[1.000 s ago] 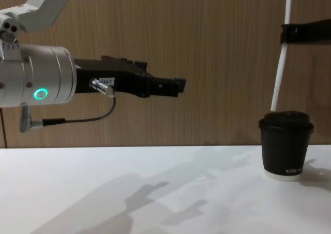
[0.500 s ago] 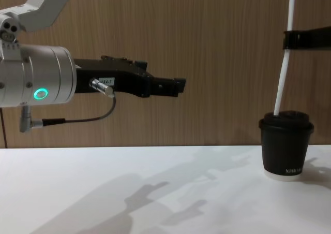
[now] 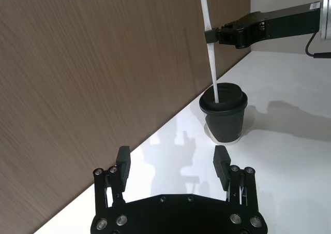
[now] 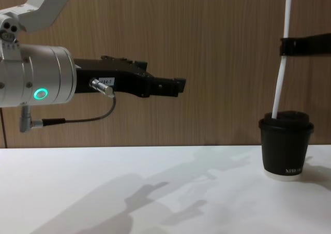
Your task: Pick up the straw with one hand, pass it to the other hand, and insert it into the cup.
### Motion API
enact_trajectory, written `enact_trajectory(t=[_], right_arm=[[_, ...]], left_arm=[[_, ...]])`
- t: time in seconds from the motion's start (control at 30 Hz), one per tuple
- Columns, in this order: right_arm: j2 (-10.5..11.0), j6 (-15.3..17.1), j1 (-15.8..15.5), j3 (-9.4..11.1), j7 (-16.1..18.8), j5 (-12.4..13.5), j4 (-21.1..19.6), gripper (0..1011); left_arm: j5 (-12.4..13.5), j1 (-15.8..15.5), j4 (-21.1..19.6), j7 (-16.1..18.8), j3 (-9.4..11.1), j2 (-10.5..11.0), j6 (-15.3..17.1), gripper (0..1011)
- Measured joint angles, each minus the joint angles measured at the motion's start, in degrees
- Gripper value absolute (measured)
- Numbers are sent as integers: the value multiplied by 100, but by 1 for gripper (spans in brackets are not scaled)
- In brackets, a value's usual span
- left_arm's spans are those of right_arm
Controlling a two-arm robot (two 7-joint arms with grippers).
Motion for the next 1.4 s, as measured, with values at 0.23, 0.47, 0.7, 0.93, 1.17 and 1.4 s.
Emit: enact_trajectory(t=[0.23,0.47,0.7,0.93,1.17,1.4], right_arm=[[-7,-42,36,-33,27,-102,113,0],[-6,-82,58,-52,37,-182,197,42],[-5,-102,72,-65,41,-232,250,247],[-5,-116,77,-68,44,-254,274,423],[-5,-123,81,-73,47,-271,290,659],[-5,-127,84,-76,47,-280,298,869]], left_arm=[[0,0,0,0,0,0,0,1003],[0,0,0,0,0,0,0,1003],[0,0,0,0,0,0,0,1003],[0,0,0,0,0,0,0,1003],[0,0,0,0,0,0,0,1003],[0,0,0,0,0,0,0,1003]])
